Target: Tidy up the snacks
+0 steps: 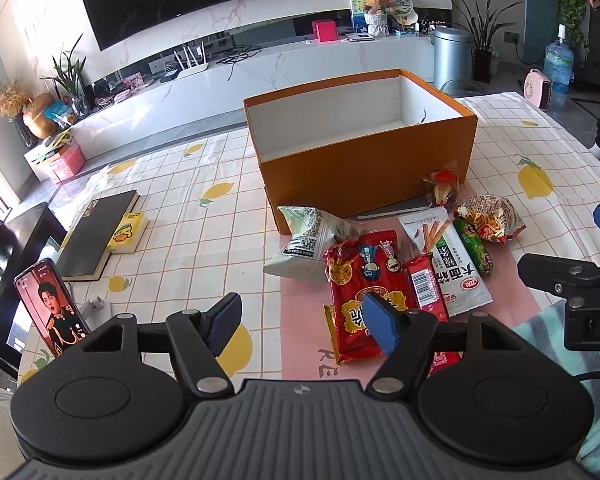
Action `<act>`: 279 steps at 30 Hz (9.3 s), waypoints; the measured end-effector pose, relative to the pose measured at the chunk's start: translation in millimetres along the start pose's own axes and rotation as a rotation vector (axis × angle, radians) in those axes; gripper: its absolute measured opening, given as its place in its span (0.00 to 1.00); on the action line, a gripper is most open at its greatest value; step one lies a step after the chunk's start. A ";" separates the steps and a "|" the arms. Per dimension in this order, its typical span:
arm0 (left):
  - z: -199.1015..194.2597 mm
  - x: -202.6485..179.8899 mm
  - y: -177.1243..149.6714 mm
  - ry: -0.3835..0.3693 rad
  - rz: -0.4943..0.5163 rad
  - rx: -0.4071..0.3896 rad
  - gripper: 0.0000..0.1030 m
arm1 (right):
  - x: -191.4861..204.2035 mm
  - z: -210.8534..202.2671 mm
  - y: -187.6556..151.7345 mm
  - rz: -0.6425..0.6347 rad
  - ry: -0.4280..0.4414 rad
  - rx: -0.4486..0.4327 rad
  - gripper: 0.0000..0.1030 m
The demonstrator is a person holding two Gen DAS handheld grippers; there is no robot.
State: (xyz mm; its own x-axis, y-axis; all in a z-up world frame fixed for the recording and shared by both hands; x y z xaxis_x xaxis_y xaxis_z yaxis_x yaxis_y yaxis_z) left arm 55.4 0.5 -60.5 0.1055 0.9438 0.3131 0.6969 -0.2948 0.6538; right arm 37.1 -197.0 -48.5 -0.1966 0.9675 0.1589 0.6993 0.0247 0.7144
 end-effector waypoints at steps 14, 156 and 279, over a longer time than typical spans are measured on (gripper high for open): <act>-1.4 -8.0 -7.3 -0.026 0.025 0.002 0.79 | -6.0 -1.7 -7.2 0.028 -0.030 0.010 0.93; 8.9 13.2 163.5 -0.180 -0.131 -0.135 0.25 | 10.3 64.7 170.6 -0.065 0.174 -0.085 0.22; 120.0 -23.1 34.6 -0.138 -0.069 0.102 0.84 | -102.6 157.2 16.6 0.051 -0.046 0.263 0.69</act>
State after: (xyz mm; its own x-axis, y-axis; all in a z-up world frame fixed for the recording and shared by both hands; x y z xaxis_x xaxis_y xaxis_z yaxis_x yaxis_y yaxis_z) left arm 162.2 -13.6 -127.8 0.1459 0.9750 0.1678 0.7734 -0.2182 0.5953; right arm 176.9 -256.3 -160.1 -0.1286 0.9796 0.1547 0.8631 0.0337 0.5040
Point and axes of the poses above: each gripper's, at about its wrist camera, not at the fingertips, and z roughly the way its jaws point, x to its left, y to its top, the point moved 7 cm from there along z, roughly the way its jaws point, and after that the axes turned 11 degrees about y, right-handed, at the moved point
